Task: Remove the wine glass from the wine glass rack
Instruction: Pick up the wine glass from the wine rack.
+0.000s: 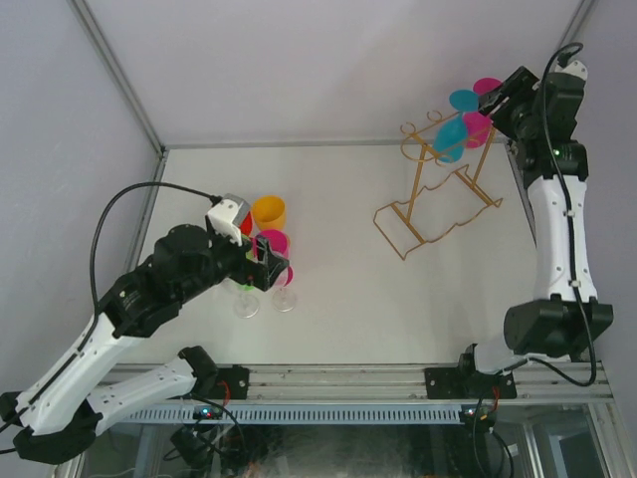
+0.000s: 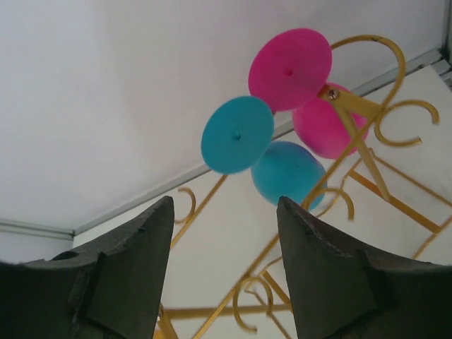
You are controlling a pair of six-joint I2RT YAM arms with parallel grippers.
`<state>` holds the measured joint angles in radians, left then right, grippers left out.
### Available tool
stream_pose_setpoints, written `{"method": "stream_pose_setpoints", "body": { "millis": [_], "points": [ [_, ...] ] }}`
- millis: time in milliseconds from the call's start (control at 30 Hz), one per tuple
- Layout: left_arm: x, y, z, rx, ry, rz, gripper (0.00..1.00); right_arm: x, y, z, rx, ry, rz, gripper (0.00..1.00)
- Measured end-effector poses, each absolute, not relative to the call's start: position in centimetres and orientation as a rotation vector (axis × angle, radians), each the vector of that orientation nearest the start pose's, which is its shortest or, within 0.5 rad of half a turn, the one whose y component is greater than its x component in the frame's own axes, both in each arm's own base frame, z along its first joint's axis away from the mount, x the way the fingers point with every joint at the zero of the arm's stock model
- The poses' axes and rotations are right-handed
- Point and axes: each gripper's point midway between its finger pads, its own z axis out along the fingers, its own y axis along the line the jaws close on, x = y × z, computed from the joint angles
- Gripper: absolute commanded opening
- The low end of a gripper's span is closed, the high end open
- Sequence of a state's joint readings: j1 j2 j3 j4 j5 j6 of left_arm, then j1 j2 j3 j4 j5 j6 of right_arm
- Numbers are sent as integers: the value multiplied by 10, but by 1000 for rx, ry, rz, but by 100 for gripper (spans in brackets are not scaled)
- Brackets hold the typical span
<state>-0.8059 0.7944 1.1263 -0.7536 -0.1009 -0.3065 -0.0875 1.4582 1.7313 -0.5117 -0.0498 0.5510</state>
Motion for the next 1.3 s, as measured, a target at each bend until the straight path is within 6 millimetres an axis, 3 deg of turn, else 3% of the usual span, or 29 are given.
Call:
{"method": "stream_pose_setpoints", "body": {
  "millis": [133, 333, 800, 1300],
  "points": [
    [178, -179, 316, 403, 1939, -654, 100, 471, -12, 402, 583, 1775, 435, 56],
    [175, -176, 324, 385, 1908, -675, 100, 496, -14, 396, 623, 1806, 448, 55],
    [175, -176, 323, 380, 1914, -676, 100, 527, -23, 350, 684, 1911, 411, 49],
    [172, -173, 316, 387, 1942, -661, 100, 535, -21, 342, 746, 1893, 489, 36]
  ]
}}
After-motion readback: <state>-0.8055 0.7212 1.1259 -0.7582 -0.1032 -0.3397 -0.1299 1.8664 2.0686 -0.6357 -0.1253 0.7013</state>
